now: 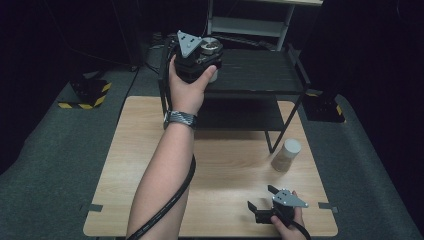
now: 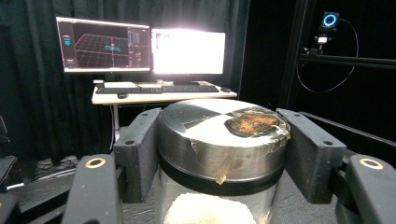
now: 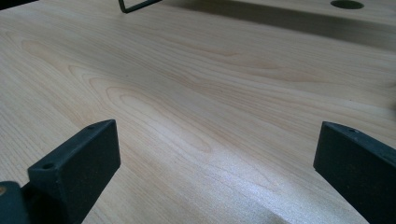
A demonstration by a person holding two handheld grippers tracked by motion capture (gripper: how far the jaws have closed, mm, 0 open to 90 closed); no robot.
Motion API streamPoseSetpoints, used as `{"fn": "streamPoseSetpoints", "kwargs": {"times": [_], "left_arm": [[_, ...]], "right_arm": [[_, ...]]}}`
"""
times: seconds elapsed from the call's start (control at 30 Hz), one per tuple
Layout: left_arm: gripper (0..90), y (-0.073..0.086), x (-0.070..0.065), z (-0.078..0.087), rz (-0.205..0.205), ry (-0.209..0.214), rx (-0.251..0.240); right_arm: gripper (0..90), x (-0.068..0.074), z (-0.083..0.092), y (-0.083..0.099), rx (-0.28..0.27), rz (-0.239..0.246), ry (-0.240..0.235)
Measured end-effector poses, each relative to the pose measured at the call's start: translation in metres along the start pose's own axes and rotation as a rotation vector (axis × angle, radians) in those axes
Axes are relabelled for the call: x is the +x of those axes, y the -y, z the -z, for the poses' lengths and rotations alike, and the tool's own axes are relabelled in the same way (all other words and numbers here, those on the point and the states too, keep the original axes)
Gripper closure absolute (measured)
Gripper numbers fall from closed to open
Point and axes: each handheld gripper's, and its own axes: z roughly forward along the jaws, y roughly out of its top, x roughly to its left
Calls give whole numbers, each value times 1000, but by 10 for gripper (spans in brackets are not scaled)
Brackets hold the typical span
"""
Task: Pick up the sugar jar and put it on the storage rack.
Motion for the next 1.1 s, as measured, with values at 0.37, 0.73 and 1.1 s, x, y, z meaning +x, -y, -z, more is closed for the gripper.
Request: {"fn": "streamPoseSetpoints", "kwargs": {"times": [0.37,0.73,1.1], "left_arm": [[261,-1,2,1,25,-2,15],[75,0,4,14,26,-9,7],[5,9,9,36,19,40,-28]], "right_arm": [[4,-2,0,-1,3,-7,-14],[4,0,0,0,2,12,-11],[4,2,-1,-1,5,24,-7]]}}
